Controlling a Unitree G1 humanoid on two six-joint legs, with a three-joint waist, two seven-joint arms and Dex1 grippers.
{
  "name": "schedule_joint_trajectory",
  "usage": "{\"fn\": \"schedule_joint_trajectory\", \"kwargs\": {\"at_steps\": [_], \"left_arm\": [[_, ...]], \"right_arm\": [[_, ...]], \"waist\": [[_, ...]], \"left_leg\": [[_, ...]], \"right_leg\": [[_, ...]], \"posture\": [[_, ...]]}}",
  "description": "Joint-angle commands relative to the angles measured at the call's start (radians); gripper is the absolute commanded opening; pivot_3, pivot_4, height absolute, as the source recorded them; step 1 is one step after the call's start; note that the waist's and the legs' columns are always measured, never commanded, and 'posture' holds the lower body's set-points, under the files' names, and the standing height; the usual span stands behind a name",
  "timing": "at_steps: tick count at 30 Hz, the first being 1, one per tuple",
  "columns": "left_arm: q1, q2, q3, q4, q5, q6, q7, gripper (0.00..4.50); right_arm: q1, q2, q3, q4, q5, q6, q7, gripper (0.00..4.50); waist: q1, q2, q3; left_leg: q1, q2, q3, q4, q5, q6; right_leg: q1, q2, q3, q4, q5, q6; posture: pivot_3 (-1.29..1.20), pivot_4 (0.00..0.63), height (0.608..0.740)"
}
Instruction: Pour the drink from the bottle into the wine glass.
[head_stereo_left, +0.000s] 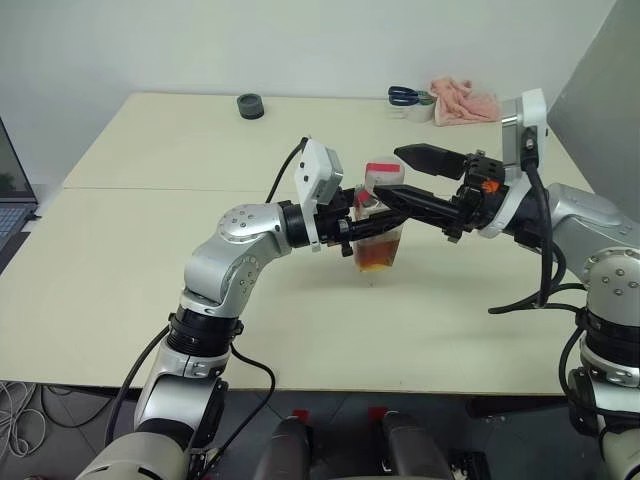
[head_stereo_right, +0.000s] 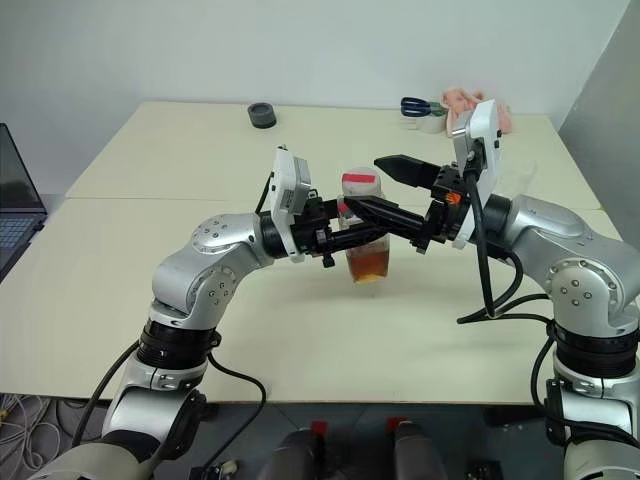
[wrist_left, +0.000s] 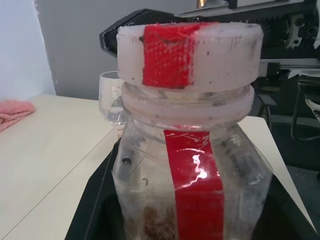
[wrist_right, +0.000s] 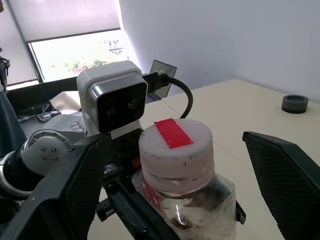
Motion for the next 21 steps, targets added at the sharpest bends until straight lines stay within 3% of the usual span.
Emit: {"fn": "schedule_joint_trajectory", "kwargs": {"at_steps": [1,4,12,17,21], "left_arm": [[-0.025,0.004,0.02,-0.047,-0.009,-0.014,0.003,1.98],[-0.026,0.004,0.021,-0.052,-0.011,-0.011,0.006,1.98],[-0.025,0.004,0.021,-0.056,-0.012,-0.008,0.009,1.98],[-0.023,0.004,0.02,-0.062,-0.017,-0.002,0.01,1.98],[-0.017,0.005,0.013,-0.075,-0.026,0.008,0.004,1.98]], "right_arm": [[-0.028,0.005,0.005,-0.008,-0.021,-0.039,0.021,4.48],[-0.028,0.015,0.006,0.002,-0.03,-0.047,0.029,4.48],[-0.023,0.028,0.01,0.01,-0.053,-0.064,0.036,1.87],[-0.023,0.039,0.028,0.023,-0.062,-0.083,0.087,1.82],[-0.092,0.014,0.095,0.108,-0.077,-0.121,0.304,1.82]], "waist": [[0.0,0.0,0.0],[0.0,0.0,0.0],[-0.001,0.0,0.0],[-0.001,0.0,0.0],[-0.001,0.0,0.0]], "left_leg": [[0.0,0.0,0.0,0.0,0.0,0.0],[0.0,0.0,0.0,0.0,0.0,0.0],[0.0,0.0,0.0,0.0,0.0,0.0],[0.0,0.0,0.0,0.0,0.0,0.0],[0.0,0.0,0.0,0.0,0.0,0.0]], "right_leg": [[0.0,0.0,0.0,0.0,0.0,0.0],[0.0,0.0,0.0,0.0,0.0,0.0],[0.0,0.0,0.0,0.0,0.0,0.0],[0.0,0.0,0.0,0.0,0.0,0.0],[0.0,0.0,0.0,0.0,0.0,0.0]], "posture": [[0.0,0.15,0.74],[0.0,0.15,0.74],[0.0,0.15,0.74],[0.0,0.15,0.74],[0.0,0.15,0.74]]}}
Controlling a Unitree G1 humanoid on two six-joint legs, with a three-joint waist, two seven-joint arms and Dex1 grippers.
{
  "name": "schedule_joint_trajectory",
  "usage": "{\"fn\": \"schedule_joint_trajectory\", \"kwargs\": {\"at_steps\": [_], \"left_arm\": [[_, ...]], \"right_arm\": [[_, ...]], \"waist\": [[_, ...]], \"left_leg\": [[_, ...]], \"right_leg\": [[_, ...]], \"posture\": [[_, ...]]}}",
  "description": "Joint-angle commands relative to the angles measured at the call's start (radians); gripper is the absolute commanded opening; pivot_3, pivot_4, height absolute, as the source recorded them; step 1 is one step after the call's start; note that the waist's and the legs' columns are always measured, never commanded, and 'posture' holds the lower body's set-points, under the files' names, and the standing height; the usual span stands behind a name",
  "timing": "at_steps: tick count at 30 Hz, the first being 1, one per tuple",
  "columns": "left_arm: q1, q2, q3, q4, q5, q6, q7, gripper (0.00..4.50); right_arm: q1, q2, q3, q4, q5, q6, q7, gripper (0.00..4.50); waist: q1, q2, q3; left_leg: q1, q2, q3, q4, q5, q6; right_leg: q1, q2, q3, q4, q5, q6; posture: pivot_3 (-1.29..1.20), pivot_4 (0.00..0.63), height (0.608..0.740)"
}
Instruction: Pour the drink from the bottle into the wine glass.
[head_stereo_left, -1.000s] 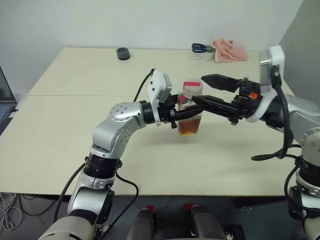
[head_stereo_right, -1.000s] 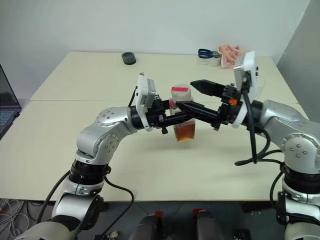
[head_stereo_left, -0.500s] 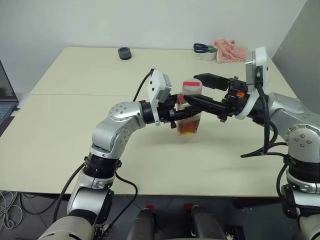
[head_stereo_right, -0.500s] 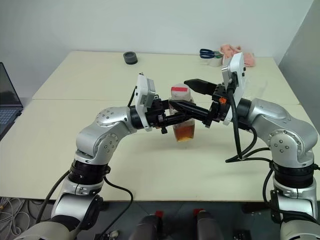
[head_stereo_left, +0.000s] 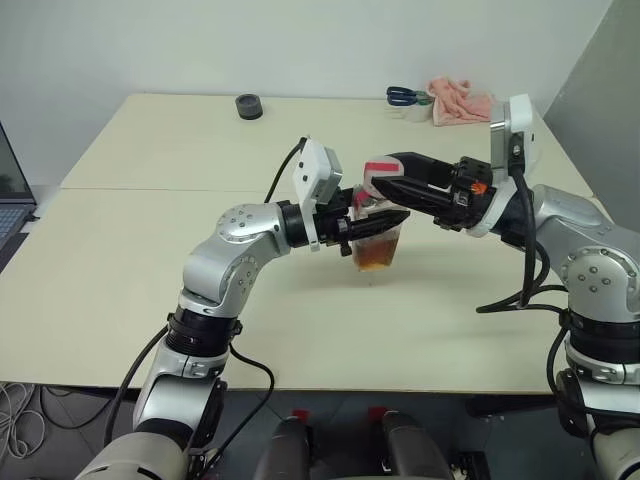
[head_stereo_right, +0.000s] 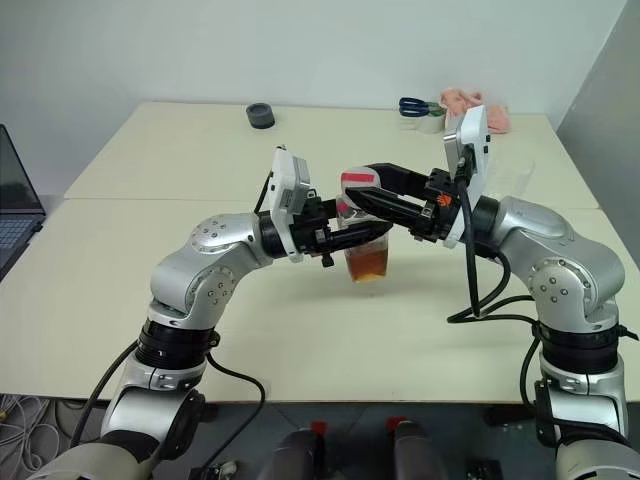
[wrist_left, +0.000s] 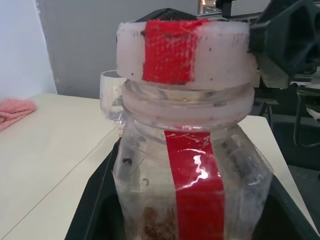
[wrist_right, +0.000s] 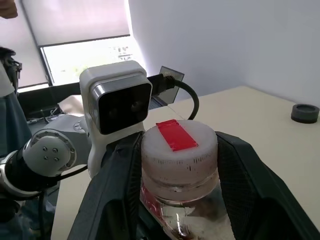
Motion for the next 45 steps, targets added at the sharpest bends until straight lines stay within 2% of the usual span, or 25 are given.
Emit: {"fn": "schedule_joint_trajectory", "kwargs": {"at_steps": [1,5,9,16,30,38,45], "left_arm": [[-0.019,-0.007,0.009,-0.068,-0.025,0.002,0.002,1.98],[-0.014,-0.005,0.017,-0.086,-0.025,0.017,0.016,1.98],[0.008,0.005,0.028,-0.119,-0.027,0.035,0.031,1.98],[0.035,0.01,0.031,-0.148,-0.031,0.042,0.049,1.98],[0.026,-0.009,0.022,-0.127,-0.027,0.032,0.028,1.98],[0.026,-0.008,0.017,-0.116,-0.027,0.017,0.022,1.98],[0.027,-0.013,0.013,-0.112,-0.025,0.008,0.019,1.98]], "right_arm": [[-0.087,-0.014,0.081,0.051,-0.02,-0.061,0.224,1.82],[-0.161,0.007,0.149,0.188,-0.117,-0.143,0.355,1.82],[-0.205,0.017,0.148,0.29,-0.182,-0.208,0.423,1.82],[-0.229,0.006,0.137,0.329,-0.29,-0.372,0.492,1.82],[-0.266,-0.029,0.034,0.261,-0.152,-0.08,0.405,1.82],[-0.295,-0.067,-0.084,0.239,0.039,0.22,0.272,1.82],[-0.244,-0.096,-0.151,0.188,0.064,0.244,0.178,1.82]], "waist": [[0.0,0.0,0.0],[-0.003,0.0,0.0],[-0.002,0.0,0.0],[-0.001,0.0,0.0],[0.0,0.0,0.0],[0.001,0.0,0.0],[0.001,0.0,0.0]], "left_leg": [[0.0,0.0,0.0,0.0,0.0,0.0],[0.001,0.001,0.0,0.0,0.0,0.0],[0.0,0.0,0.0,0.0,0.0,0.0],[0.0,0.001,-0.001,0.0,0.0,0.0],[0.0,0.001,-0.001,0.0,0.0,0.0],[0.0,0.001,-0.001,0.0,0.0,0.0],[0.0,0.0,-0.001,0.0,0.0,0.0]], "right_leg": [[0.0,0.0,0.0,0.0,0.0,0.0],[0.0,0.001,0.0,0.0,0.0,0.0],[0.0,0.0,0.0,0.0,0.0,0.0],[0.0,-0.001,0.0,-0.001,0.0,0.0],[0.0,-0.001,0.0,0.0,0.0,0.0],[0.0,-0.002,-0.001,0.0,0.0,0.0],[0.0,-0.001,0.0,0.0,0.0,0.0]], "posture": [[0.0,0.15,0.74],[0.0,0.15,0.74],[0.0,0.15,0.74],[0.0,0.15,0.74],[0.0,0.15,0.74],[0.0,0.15,0.74],[0.0,0.15,0.74]]}}
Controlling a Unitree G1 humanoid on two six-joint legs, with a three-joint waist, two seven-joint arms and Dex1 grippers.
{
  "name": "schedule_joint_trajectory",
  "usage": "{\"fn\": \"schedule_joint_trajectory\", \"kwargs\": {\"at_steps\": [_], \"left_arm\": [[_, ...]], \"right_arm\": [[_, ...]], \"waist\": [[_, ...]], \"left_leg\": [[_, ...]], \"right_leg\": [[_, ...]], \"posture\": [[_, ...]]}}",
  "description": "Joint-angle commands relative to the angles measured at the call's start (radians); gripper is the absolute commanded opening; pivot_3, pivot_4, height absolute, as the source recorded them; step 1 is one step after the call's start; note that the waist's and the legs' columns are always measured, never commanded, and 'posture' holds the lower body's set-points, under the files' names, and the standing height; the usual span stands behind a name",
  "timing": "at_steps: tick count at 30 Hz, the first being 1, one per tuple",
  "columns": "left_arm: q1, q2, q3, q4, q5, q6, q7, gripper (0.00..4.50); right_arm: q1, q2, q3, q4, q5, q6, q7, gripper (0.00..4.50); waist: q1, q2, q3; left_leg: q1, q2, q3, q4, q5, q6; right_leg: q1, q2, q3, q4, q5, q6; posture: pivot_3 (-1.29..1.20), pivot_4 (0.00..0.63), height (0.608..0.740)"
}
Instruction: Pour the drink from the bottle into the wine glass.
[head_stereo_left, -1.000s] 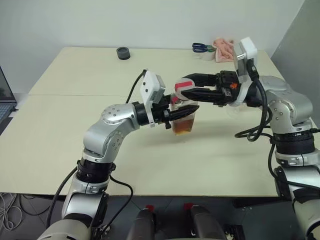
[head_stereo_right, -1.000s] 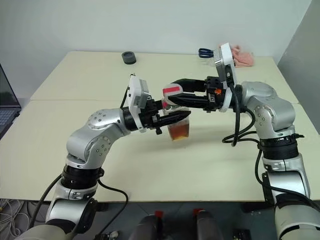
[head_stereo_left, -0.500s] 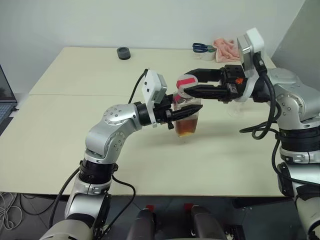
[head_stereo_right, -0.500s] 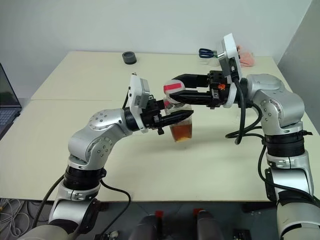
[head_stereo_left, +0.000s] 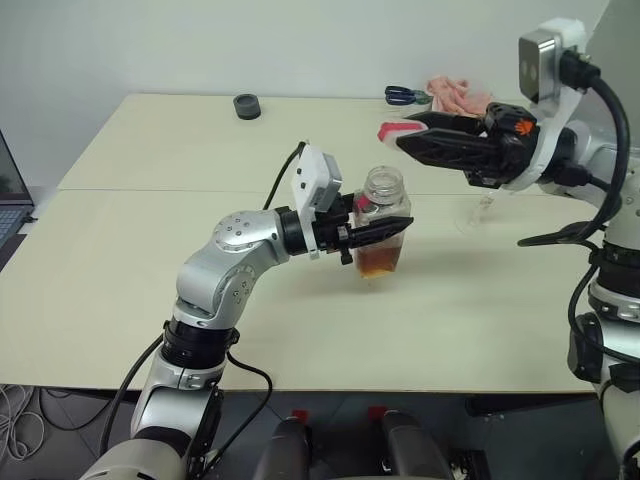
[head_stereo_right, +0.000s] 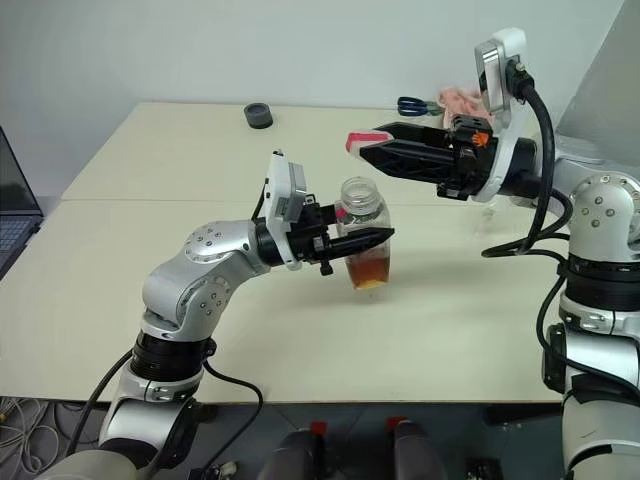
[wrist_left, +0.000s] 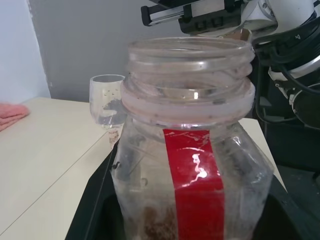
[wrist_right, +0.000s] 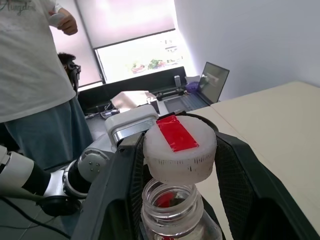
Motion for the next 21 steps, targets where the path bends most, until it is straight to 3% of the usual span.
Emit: {"fn": "schedule_joint_trajectory", "kwargs": {"at_steps": [1,6,9,12,17,21], "left_arm": [[-0.016,-0.005,0.007,-0.022,-0.006,-0.029,-0.002,1.98],[-0.001,-0.009,0.01,-0.041,-0.01,-0.02,0.013,1.98],[0.001,-0.01,0.01,-0.045,-0.011,-0.017,0.02,1.98],[0.0,-0.013,0.01,-0.042,-0.012,-0.019,0.025,1.98],[-0.011,-0.03,0.001,-0.028,-0.01,-0.021,0.027,1.98],[-0.025,-0.044,-0.002,-0.023,-0.012,-0.017,0.029,1.98]], "right_arm": [[0.044,-0.039,-0.054,-0.066,-0.002,-0.036,-0.033,1.82],[0.348,-0.123,-0.147,-0.216,-0.059,-0.122,-0.065,1.82],[0.578,-0.079,-0.178,-0.325,-0.16,-0.228,-0.172,1.82],[0.764,0.026,-0.097,-0.363,-0.342,-0.391,-0.315,1.82],[0.815,0.204,0.041,-0.173,-0.606,-0.609,-0.535,1.82],[0.777,0.306,0.055,0.026,-0.709,-0.741,-0.661,1.82]], "waist": [[0.0,0.0,0.0],[0.008,0.0,0.0],[0.007,0.0,0.0],[0.003,0.0,0.0],[-0.013,0.002,0.0],[-0.011,0.001,0.0]], "left_leg": [[0.0,0.0,0.0,0.0,0.0,0.0],[-0.001,0.0,-0.001,0.0,0.0,0.0],[-0.001,0.0,0.001,0.0,0.0,0.0],[-0.001,0.0,0.001,0.0,0.0,0.0],[0.004,0.001,0.004,-0.001,0.002,-0.003],[0.004,0.001,0.004,-0.001,0.002,-0.004]], "right_leg": [[0.0,0.0,0.0,0.0,0.0,0.0],[0.001,-0.001,-0.001,-0.001,0.0,0.0],[0.0,-0.002,0.001,-0.001,0.0,0.0],[0.0,0.0,0.001,0.0,0.0,0.0],[0.0,0.002,0.004,0.003,0.0,0.001],[0.0,0.003,0.004,0.004,0.0,0.0]], "posture": [[0.0,0.15,0.74],[0.0,0.15,0.74],[0.0,0.15,0.74],[0.0,0.15,0.74],[0.0,0.15,0.74],[0.0,0.15,0.74]]}}
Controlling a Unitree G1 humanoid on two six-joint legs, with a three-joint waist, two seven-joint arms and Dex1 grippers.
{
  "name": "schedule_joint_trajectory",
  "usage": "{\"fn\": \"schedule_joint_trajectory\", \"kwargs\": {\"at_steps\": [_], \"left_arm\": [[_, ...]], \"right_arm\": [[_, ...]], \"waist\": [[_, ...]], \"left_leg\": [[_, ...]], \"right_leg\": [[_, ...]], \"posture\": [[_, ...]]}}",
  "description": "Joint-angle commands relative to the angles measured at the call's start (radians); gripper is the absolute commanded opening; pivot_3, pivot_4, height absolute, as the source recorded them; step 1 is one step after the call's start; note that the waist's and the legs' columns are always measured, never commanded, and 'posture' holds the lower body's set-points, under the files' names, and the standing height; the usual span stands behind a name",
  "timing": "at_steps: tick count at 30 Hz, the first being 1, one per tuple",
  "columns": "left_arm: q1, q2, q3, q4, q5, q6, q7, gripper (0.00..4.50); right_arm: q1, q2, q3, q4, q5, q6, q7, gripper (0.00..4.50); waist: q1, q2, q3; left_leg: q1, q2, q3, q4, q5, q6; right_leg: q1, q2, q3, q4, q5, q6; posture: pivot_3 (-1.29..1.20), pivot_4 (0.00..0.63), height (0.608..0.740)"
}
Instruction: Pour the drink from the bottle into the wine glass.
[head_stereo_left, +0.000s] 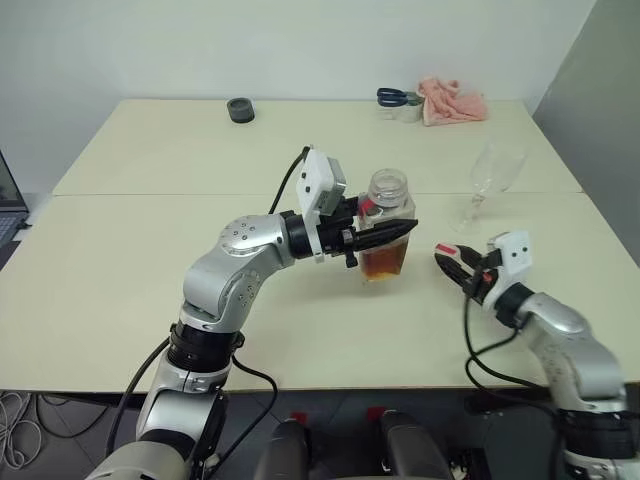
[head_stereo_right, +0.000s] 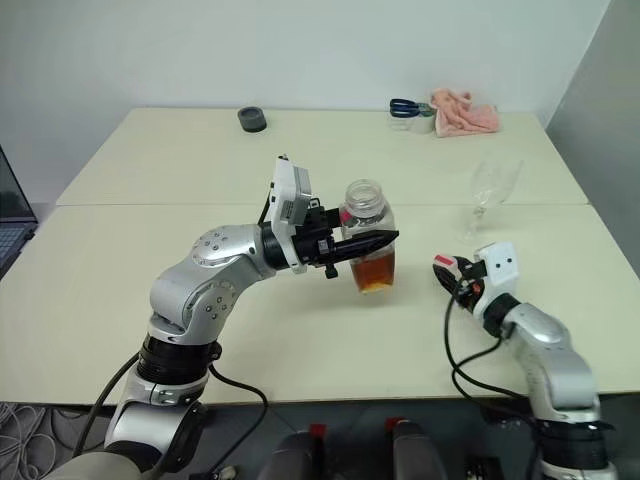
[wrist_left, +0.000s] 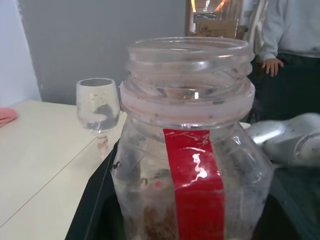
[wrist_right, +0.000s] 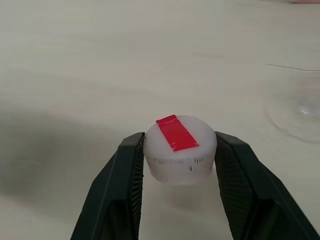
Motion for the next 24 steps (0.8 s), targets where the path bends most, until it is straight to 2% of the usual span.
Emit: {"fn": "schedule_joint_trajectory", "kwargs": {"at_steps": [1,3,4,5,10,14,16,20,24], "left_arm": [[-0.036,-0.009,0.01,-0.022,-0.01,-0.017,0.005,1.98],[-0.036,-0.005,0.011,-0.022,-0.008,-0.017,0.004,1.98],[-0.036,-0.004,0.012,-0.022,-0.008,-0.017,0.005,1.98],[-0.036,-0.004,0.013,-0.022,-0.008,-0.016,0.006,1.98],[-0.034,-0.002,0.014,-0.027,-0.011,-0.012,0.008,1.98],[-0.034,0.003,0.016,-0.025,-0.012,-0.012,0.005,1.98],[-0.034,0.005,0.017,-0.022,-0.011,-0.014,0.002,1.98],[-0.032,0.006,0.019,-0.014,-0.006,-0.019,0.006,1.98],[-0.027,0.01,0.037,-0.002,0.003,-0.023,0.029,1.98]], "right_arm": [[-0.032,0.054,-0.014,0.102,-0.067,-0.102,-0.105,1.82],[-0.024,0.048,-0.006,0.116,-0.105,-0.126,-0.118,1.82],[-0.018,0.041,0.001,0.119,-0.12,-0.134,-0.118,2.46],[-0.011,0.041,-0.001,0.119,-0.122,-0.139,-0.118,2.69],[0.001,0.04,-0.012,0.065,-0.104,-0.153,-0.101,4.44],[-0.001,0.042,-0.035,-0.046,-0.016,-0.077,-0.066,4.47],[-0.002,0.01,-0.039,-0.134,0.06,0.002,-0.007,4.47],[-0.037,-0.165,-0.037,-0.254,0.179,0.16,0.173,4.47],[-0.134,-0.368,-0.116,-0.308,0.429,0.318,0.404,4.47]], "waist": [[0.003,0.0,0.0],[0.004,0.0,0.0],[0.006,0.0,0.0],[0.007,0.0,0.0],[0.009,0.0,0.0],[0.008,0.0,0.0],[0.008,0.0,0.0],[0.012,0.0,0.0],[0.01,0.001,0.0]], "left_leg": [[-0.001,0.0,0.0,0.0,0.001,-0.002],[-0.001,-0.001,-0.001,0.0,0.002,-0.003],[-0.001,-0.001,0.0,0.0,0.002,-0.003],[-0.001,-0.001,0.0,0.0,0.002,-0.003],[-0.001,-0.001,-0.001,0.0,0.0,-0.001],[-0.001,-0.001,-0.001,0.0,0.0,0.0],[-0.001,-0.001,-0.001,0.0,0.0,0.0],[-0.002,-0.001,-0.002,0.0,0.0,0.001],[-0.001,-0.001,-0.002,0.0,0.0,0.001]], "right_leg": [[0.0,0.0,0.0,0.0,0.0,0.0],[0.0,-0.001,0.0,0.0,0.0,0.0],[0.0,-0.001,0.0,-0.001,0.0,0.0],[0.0,-0.001,0.0,-0.001,0.0,0.0],[0.0,-0.001,0.0,-0.001,0.0,0.0],[0.0,-0.001,0.0,0.0,0.0,0.0],[0.0,-0.001,0.0,0.0,0.0,0.0],[0.0,-0.001,-0.001,-0.001,0.0,0.0],[0.001,-0.001,-0.002,-0.002,0.0,0.0]], "posture": [[0.0,0.15,0.74],[0.0,0.15,0.74],[0.0,0.15,0.74],[0.0,0.15,0.74],[0.0,0.15,0.74],[0.0,0.15,0.74],[0.0,0.15,0.74],[0.0,0.15,0.74],[0.0,0.15,0.74]]}}
